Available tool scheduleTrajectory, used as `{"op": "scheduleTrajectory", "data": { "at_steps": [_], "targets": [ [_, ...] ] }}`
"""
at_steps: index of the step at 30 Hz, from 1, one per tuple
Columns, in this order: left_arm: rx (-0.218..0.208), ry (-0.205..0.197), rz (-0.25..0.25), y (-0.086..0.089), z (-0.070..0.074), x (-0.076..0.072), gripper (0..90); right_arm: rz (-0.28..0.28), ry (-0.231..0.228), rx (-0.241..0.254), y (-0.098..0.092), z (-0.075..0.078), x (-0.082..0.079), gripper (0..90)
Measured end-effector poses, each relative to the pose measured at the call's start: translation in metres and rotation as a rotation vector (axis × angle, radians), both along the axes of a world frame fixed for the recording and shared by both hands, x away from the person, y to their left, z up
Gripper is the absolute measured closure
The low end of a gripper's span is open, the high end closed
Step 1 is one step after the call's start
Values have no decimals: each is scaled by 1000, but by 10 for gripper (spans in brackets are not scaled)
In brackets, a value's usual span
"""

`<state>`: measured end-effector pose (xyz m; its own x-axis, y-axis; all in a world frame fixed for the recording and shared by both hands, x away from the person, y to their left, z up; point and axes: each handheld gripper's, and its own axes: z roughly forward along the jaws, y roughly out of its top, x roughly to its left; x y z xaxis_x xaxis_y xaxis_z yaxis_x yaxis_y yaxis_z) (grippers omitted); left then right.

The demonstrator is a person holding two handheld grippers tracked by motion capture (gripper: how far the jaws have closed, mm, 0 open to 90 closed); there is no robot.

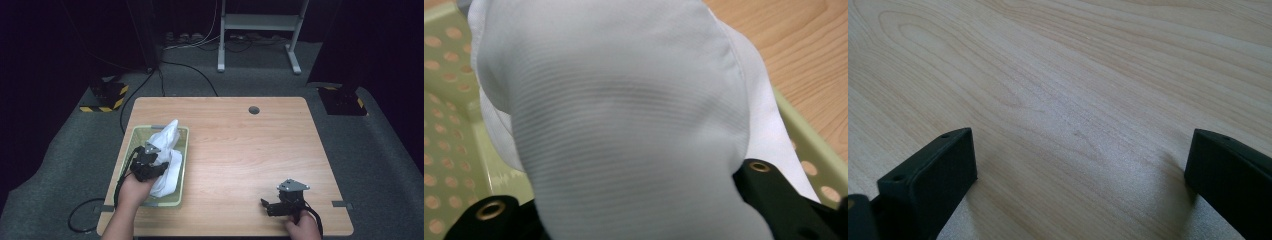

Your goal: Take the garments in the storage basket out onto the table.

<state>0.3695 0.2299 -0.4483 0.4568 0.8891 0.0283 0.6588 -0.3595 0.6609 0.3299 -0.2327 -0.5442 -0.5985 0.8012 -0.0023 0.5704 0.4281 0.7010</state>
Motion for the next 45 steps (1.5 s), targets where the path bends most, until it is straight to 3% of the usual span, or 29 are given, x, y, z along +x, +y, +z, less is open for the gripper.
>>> {"op": "scheduleTrajectory", "data": {
  "at_steps": [19, 34, 45],
  "targets": [
    [-22, -235, 1, 0, 13, -26, 614, 0, 0, 2, 0, 0, 0, 0],
    [-24, -362, 25, 1, 28, -43, 614, 0, 0, 1, 0, 0, 0, 0],
    [-48, -402, 26, -1, 37, -48, 613, 0, 0, 0, 0, 0, 0, 0]
  ]
}}
